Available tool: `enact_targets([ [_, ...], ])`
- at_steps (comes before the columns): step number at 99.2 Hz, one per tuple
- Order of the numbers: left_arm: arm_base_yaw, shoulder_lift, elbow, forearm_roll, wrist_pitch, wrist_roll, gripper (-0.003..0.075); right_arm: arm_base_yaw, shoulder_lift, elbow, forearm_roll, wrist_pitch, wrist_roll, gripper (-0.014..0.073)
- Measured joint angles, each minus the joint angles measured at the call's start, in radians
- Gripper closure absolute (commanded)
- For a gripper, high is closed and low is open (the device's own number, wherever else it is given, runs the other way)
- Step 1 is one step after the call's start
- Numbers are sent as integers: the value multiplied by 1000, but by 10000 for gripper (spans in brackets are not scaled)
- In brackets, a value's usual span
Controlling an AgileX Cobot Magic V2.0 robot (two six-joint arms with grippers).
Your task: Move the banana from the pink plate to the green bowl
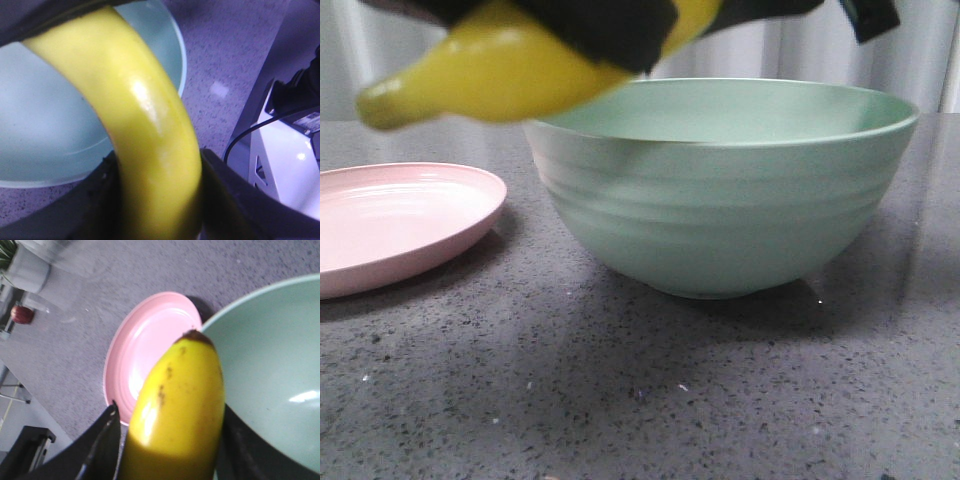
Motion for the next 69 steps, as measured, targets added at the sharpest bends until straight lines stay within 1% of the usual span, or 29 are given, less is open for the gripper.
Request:
enact_targets([
  [9,0,9,4,1,0,0,486,0,19,0,-5,4,0,285],
  [14,0,10,4,3,2,0,469,0,24,0,-5,8,0,307],
  [19,0,10,6,5,2,0,418,0,24,0,-5,8,0,354],
  [22,0,10,6,5,2,0,367,0,24,0,-5,8,0,398],
  [29,0,10,6,5,2,2,277,0,24,0,-3,12,2,489],
  [34,0,10,6,5,2,2,246,0,27,0,-7,17,0,548],
  [41,0,10,6,5,2,2,246,0,27,0,-7,19,0,615],
  [48,0,10,6,5,0,2,247,0,27,0,-7,21,0,658],
  [69,0,-34,-15,5,0,2,247,1,27,-25,-7,31,-3,665],
])
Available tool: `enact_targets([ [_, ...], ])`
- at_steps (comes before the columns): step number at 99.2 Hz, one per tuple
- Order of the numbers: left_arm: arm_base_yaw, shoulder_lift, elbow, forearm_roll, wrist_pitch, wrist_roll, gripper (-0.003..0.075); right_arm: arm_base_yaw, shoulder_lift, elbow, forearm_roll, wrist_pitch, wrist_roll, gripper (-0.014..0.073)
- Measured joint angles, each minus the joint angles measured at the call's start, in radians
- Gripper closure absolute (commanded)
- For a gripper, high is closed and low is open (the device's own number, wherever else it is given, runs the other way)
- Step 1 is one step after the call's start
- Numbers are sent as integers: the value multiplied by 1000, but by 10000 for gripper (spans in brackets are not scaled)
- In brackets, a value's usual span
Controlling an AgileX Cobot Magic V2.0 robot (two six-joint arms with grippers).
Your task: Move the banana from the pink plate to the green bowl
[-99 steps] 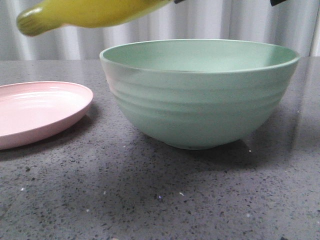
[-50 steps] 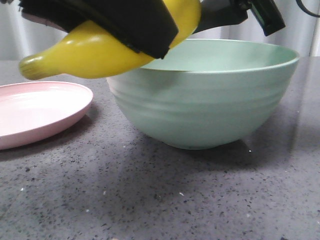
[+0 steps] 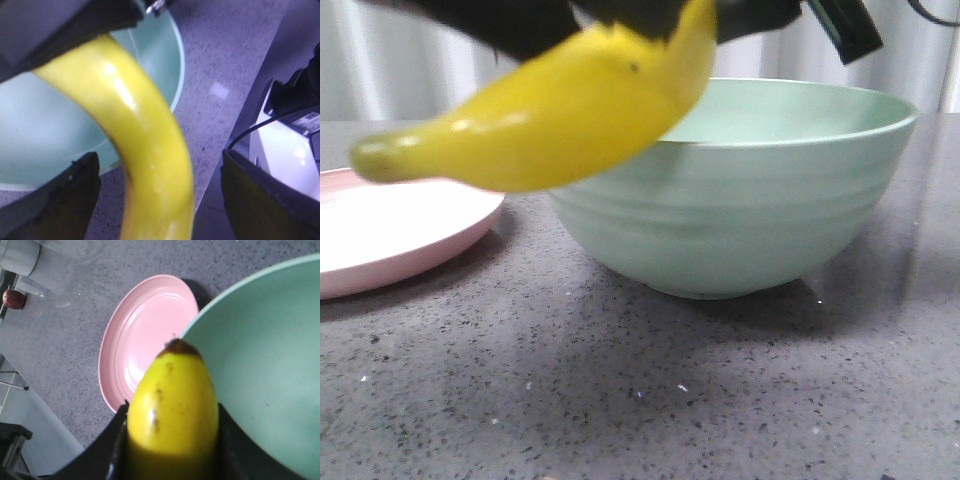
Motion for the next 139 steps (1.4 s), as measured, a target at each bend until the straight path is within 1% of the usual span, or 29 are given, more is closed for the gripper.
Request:
enact_targets([
  [20,0,-71,-61,0,0,0,247,-2,-27,-75,0,0,-1,665],
  [29,0,-98,-80,0,2,0,247,-12,-42,-109,-23,-13,-11,665],
  [41,0,-127,-86,0,2,0,247,-31,-50,-130,-114,-67,-60,665],
  [53,0,-140,-86,0,2,0,247,-40,-50,-130,-260,-129,-79,665],
  [60,0,-140,-88,0,2,0,247,-40,-48,-130,-323,-148,-84,665],
  [67,0,-140,-88,0,2,0,247,-40,-39,-130,-374,-154,-84,665],
  [78,0,-140,-88,0,-5,0,247,-40,4,-132,-410,-156,-84,657],
  [85,0,-140,-88,0,-7,0,247,-40,38,-132,-417,-156,-84,615],
  [92,0,-140,-88,0,-7,0,247,-40,69,-132,-419,-156,-84,545],
  [104,0,-140,-88,0,-7,0,247,-40,95,-132,-421,-152,-84,371],
  [106,0,-140,-88,0,-7,0,247,-40,96,-132,-421,-152,-84,353],
  [107,0,-140,-88,0,-7,0,247,-40,96,-132,-421,-150,-84,327],
  [114,0,-140,-88,0,-7,0,247,-40,98,-132,-421,-150,-84,270],
  [118,0,-140,-88,0,-7,0,247,-40,98,-132,-421,-150,-84,253],
  [139,0,-140,-88,0,-7,0,247,-40,98,-134,-439,-150,-86,251],
])
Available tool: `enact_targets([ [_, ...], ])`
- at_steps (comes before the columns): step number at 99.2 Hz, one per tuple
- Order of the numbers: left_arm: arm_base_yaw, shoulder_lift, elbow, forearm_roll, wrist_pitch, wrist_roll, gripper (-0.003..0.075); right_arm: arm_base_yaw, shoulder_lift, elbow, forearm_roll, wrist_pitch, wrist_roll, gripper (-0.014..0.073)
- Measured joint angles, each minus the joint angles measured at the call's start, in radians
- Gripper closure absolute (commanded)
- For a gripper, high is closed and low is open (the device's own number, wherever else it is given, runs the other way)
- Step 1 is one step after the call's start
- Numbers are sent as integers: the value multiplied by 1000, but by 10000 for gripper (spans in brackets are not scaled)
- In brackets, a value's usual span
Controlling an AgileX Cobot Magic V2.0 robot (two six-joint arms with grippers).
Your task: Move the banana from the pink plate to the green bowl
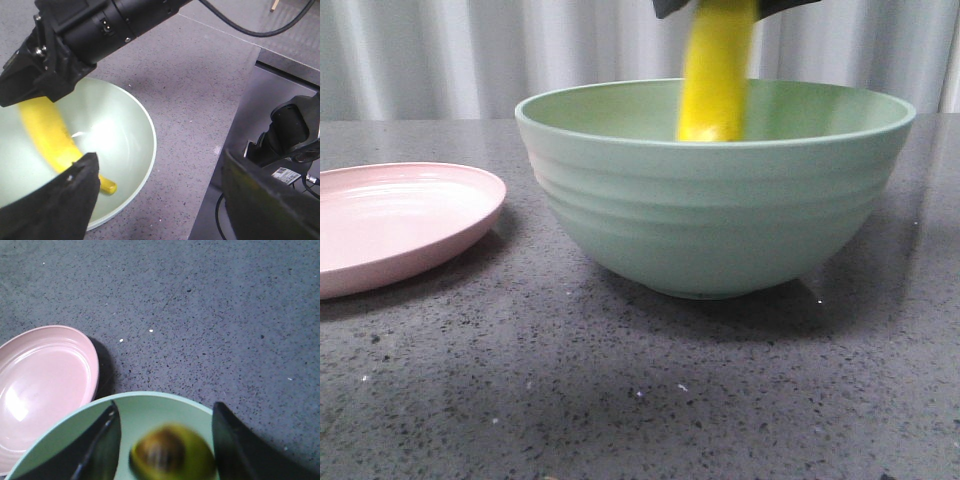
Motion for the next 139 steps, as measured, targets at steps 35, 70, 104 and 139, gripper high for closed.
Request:
enact_targets([
  [35,0,0,0,0,-24,0,404,0,-95,0,-93,2,0,356],
  [70,0,-4,0,8,-62,0,741,0,-290,19,-124,115,0,659],
  [104,0,-127,127,102,-214,0,741,0,-580,298,-126,-50,0,659],
  [139,0,-498,529,110,-463,0,741,0,-941,648,-126,-253,-2,659],
])
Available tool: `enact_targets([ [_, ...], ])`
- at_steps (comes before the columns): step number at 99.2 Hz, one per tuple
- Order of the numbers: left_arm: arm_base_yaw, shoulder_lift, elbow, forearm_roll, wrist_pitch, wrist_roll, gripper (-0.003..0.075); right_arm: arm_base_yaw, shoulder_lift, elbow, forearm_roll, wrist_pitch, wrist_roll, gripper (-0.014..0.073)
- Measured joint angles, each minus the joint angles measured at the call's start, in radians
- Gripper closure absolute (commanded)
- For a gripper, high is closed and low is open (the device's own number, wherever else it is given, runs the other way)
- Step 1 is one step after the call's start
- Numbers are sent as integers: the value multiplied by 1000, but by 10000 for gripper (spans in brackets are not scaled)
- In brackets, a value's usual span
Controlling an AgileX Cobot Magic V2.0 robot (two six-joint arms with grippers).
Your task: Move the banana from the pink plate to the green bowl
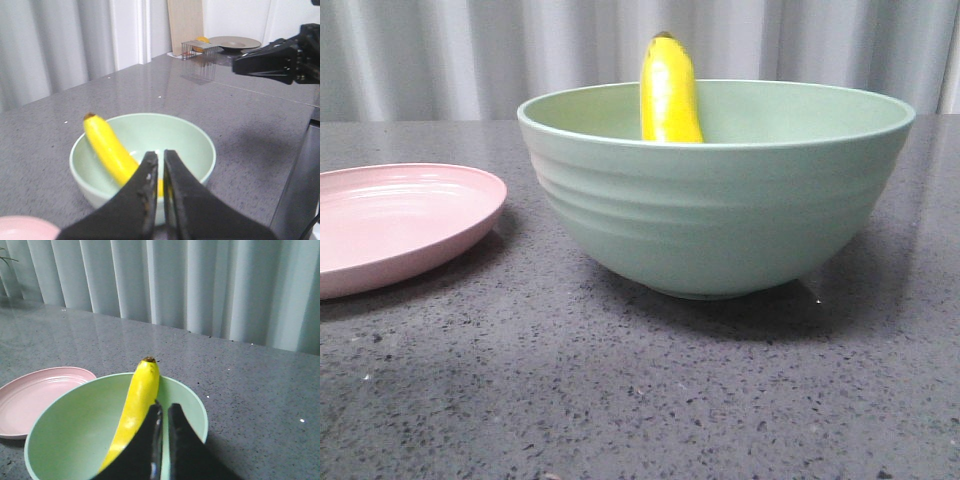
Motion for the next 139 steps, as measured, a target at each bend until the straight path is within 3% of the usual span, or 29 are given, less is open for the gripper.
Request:
enact_targets([
  [35,0,-336,327,0,-95,0,741,0,-228,203,2,-95,0,659],
  [76,0,-366,485,2,-108,0,741,0,-230,229,2,-97,0,659],
  [88,0,-366,516,55,-205,0,741,0,-230,229,2,-97,0,659],
  [98,17,-366,550,109,-372,0,741,0,-230,229,2,-97,0,659],
  [119,178,-372,586,226,-640,-35,741,0,-230,231,3,-97,0,659],
  [120,193,-374,586,231,-645,-37,741,0,-230,231,3,-97,0,659],
  [121,290,-389,586,294,-662,-49,741,0,-230,231,3,-97,-2,659],
  [139,502,-478,586,325,-571,-124,741,0,-230,231,3,-97,-2,659],
])
